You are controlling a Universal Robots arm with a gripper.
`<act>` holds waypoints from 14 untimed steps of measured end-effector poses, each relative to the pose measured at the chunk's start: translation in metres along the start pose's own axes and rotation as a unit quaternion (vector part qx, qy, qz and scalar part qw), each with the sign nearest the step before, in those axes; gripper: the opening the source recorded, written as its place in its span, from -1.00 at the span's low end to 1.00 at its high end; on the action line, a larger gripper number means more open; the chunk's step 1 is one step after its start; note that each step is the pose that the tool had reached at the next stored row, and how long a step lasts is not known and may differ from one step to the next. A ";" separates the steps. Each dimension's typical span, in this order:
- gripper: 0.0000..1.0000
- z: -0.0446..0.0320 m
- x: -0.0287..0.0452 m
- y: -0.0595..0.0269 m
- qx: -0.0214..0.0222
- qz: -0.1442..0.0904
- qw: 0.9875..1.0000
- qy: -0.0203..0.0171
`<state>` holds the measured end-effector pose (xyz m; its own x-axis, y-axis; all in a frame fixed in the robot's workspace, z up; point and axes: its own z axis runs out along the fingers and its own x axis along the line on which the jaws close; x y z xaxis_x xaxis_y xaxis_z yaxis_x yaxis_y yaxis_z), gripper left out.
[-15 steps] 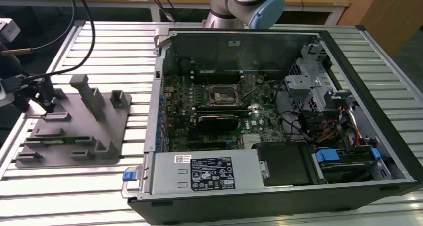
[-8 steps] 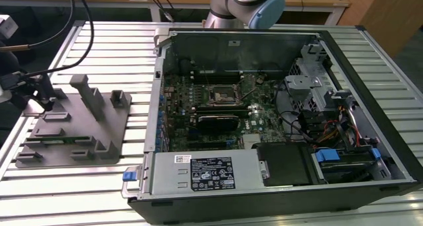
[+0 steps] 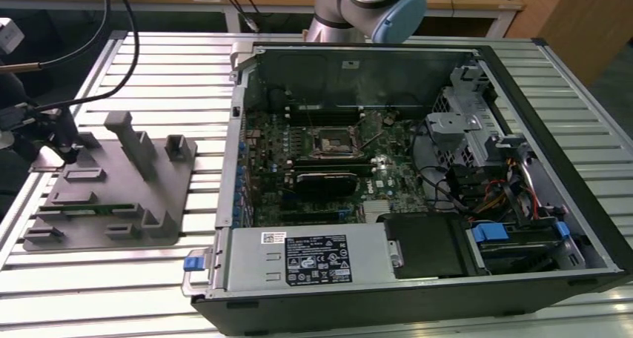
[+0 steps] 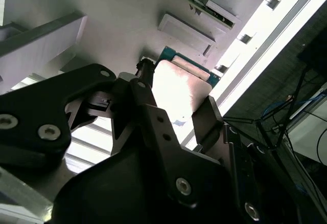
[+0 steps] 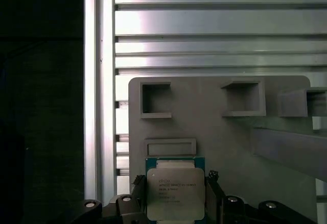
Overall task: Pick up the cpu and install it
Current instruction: 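Pick up the cpu and move it towards the insertion slot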
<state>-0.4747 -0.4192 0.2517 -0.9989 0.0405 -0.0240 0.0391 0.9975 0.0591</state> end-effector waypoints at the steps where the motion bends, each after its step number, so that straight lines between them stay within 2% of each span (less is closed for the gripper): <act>1: 0.09 -0.0007 0.0000 0.0000 0.000 0.000 1.000 0.000; 14: 0.09 -0.0106 -0.0002 0.0006 0.000 0.000 1.000 0.000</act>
<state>-0.4748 -0.4193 0.2623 -0.9989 0.0405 -0.0237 0.0391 0.9975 0.0589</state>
